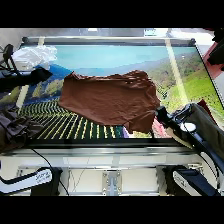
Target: Fold the shirts.
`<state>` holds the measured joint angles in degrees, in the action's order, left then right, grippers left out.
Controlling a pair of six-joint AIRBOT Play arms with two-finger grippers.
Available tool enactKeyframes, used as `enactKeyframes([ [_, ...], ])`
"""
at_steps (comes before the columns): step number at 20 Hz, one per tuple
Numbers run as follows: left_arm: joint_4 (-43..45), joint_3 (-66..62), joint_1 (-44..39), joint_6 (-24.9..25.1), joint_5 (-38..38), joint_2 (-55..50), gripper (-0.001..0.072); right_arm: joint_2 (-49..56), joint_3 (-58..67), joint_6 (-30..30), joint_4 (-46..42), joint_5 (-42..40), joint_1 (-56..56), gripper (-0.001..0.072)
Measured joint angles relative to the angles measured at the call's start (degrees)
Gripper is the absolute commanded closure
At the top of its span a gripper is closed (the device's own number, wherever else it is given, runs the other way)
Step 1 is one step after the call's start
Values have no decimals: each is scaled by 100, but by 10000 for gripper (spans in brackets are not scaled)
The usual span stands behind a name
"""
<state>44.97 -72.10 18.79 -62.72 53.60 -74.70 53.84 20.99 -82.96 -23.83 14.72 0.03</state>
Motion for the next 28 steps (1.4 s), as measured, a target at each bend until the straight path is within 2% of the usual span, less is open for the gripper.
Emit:
enactKeyframes([
  [3,96,0,269,-490,0,-190,105,-24,710,363,-26,76,0,687],
  [6,262,52,352,-640,852,-678,105,-31,1467,660,-63,205,0,687],
  [8,332,146,315,-695,1110,-1078,106,-33,1882,789,-107,317,0,687],
  [16,310,249,20,238,1178,-2013,106,-37,2555,933,-149,765,0,686],
  [21,846,254,-527,376,1049,-2149,106,-37,2608,949,-136,872,0,686],
  [24,1198,251,-844,164,798,-2162,109,-37,2614,949,-114,953,0,686],
  [25,1279,249,-901,96,728,-2164,240,-35,2614,949,-114,979,0,686],
  [26,1379,249,-946,4,640,-2173,609,-37,2618,949,-105,1012,0,686],
  [27,1436,251,-975,-33,599,-2186,700,-35,2618,949,-98,1032,0,686],
  [28,1478,256,-1001,-61,643,-2190,700,-35,2618,949,-101,1056,0,686],
])
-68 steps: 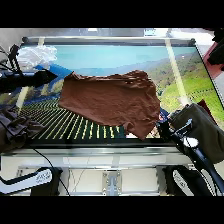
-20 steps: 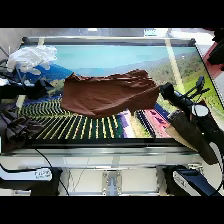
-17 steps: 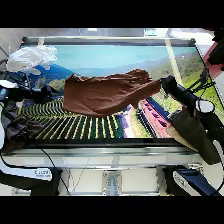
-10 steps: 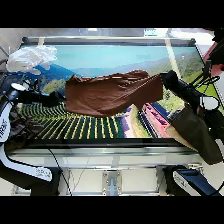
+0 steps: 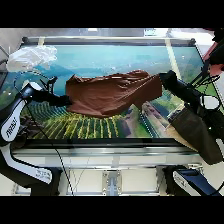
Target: Fold the shirts.
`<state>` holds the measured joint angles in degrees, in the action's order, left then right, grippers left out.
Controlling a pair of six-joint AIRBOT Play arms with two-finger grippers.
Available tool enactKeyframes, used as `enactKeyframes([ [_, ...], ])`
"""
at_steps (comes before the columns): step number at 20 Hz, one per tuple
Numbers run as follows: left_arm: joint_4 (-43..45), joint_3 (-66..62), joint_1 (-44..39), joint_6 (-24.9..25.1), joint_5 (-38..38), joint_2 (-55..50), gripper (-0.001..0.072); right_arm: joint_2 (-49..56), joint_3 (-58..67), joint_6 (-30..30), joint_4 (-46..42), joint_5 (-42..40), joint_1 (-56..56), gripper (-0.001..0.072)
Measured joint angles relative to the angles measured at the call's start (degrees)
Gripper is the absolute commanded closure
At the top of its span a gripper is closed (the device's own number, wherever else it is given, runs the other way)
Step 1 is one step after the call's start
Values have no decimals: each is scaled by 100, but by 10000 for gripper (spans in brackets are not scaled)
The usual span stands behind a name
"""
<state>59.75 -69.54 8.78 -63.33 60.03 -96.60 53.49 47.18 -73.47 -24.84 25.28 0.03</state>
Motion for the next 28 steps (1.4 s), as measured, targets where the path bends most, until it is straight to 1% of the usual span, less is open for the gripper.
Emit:
enactKeyframes([
  [4,-538,-229,-37,-66,520,24,700,0,44,15,-2,28,0,687],
  [7,-1386,-870,0,153,1123,280,700,-2,389,166,-105,280,0,688],
  [11,-2424,-2033,258,426,1685,1213,700,-195,1180,258,-435,1137,0,688],
  [15,-2787,-2887,675,623,1799,2514,700,-975,1893,195,-896,1705,0,689],
  [19,-2684,-3209,892,673,1294,3685,701,-1976,2535,-146,-1534,1891,0,690],
  [22,-2374,-3279,938,544,1113,4087,701,-2299,2839,-348,-1961,1812,0,690],
  [25,-1945,-3298,955,221,1069,4054,702,-2114,2966,-411,-2273,1438,0,690],
  [28,-1519,-3119,859,-142,1464,3591,701,-1298,3008,-433,-2455,1165,0,690],
])
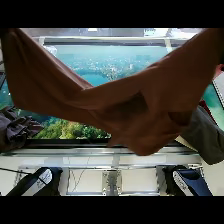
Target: Fold the shirts.
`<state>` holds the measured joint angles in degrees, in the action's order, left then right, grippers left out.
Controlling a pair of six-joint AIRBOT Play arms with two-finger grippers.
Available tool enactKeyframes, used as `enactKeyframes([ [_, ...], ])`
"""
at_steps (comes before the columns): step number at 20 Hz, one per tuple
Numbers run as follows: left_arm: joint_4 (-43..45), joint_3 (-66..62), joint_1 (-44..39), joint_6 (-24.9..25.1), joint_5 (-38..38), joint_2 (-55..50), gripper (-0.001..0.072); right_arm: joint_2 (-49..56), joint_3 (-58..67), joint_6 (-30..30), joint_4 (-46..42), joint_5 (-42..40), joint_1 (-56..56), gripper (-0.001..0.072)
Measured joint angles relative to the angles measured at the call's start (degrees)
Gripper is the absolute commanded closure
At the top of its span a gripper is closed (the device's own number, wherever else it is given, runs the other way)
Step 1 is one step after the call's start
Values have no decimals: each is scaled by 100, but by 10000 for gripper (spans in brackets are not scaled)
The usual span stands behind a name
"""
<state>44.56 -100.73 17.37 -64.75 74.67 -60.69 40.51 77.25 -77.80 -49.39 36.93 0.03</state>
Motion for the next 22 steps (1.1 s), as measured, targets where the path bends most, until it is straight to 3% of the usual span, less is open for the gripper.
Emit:
enactKeyframes([
  [5,1134,964,-778,-273,149,-1292,701,2271,22,-20,66,-249,7,690],
  [10,2706,1423,-1283,-1427,-1204,-2894,700,4293,28,-28,608,-1209,188,689],
  [15,2669,1447,-1388,-1947,-2828,-3512,699,5165,28,-39,896,-3101,680,687],
  [16,2557,1401,-1394,-1998,-3032,-3552,669,5228,28,-39,922,-3517,780,686],
  [17,2459,1338,-1405,-2028,-3178,-3587,442,5272,28,-39,949,-3842,857,607],
  [18,2374,1261,-1405,-2037,-3285,-3611,130,5316,28,-42,968,-4089,925,412],
  [19,2304,1167,-1405,-2061,-3340,-3626,44,5337,28,-42,970,-4247,964,357],
  [22,2208,695,-1340,-2076,-3222,-3641,46,5305,28,-42,979,-4424,970,356],
])
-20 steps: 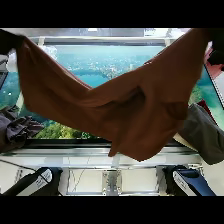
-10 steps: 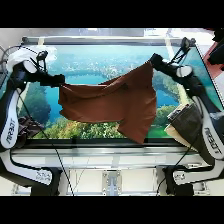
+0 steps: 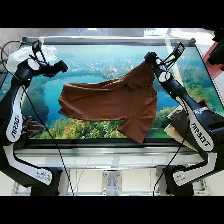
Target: Fold the shirts.
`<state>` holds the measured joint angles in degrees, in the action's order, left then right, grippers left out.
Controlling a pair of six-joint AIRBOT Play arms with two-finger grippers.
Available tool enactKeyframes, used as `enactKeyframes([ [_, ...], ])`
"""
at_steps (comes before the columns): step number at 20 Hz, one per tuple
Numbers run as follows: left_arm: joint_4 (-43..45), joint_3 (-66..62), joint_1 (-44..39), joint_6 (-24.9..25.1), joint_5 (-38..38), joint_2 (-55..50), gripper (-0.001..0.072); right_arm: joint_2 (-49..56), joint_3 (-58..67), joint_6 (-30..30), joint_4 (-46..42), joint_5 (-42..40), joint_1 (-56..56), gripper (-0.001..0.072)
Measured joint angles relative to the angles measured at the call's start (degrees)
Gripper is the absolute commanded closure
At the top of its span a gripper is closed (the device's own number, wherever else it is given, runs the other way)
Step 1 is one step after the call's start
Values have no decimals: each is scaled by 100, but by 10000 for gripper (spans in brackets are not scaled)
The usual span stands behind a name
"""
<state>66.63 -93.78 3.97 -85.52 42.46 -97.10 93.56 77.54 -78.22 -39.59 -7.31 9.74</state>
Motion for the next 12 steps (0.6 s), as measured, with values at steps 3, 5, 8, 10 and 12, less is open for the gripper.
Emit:
enactKeyframes([
  [3,-35,-551,282,184,496,199,47,-304,2,0,-94,435,-256,357],
  [5,-46,-734,566,470,876,457,47,-651,-24,-2,-326,1303,-603,366],
  [8,-101,-758,1102,780,1515,857,47,-1294,-415,-195,-890,2813,-1143,366],
  [10,-291,-485,1451,940,1812,1108,47,-1845,-1064,-420,-1342,3534,-1357,365],
  [12,-660,103,1779,1200,2052,1388,46,-2450,-1969,-723,-1659,3860,-1464,361],
])
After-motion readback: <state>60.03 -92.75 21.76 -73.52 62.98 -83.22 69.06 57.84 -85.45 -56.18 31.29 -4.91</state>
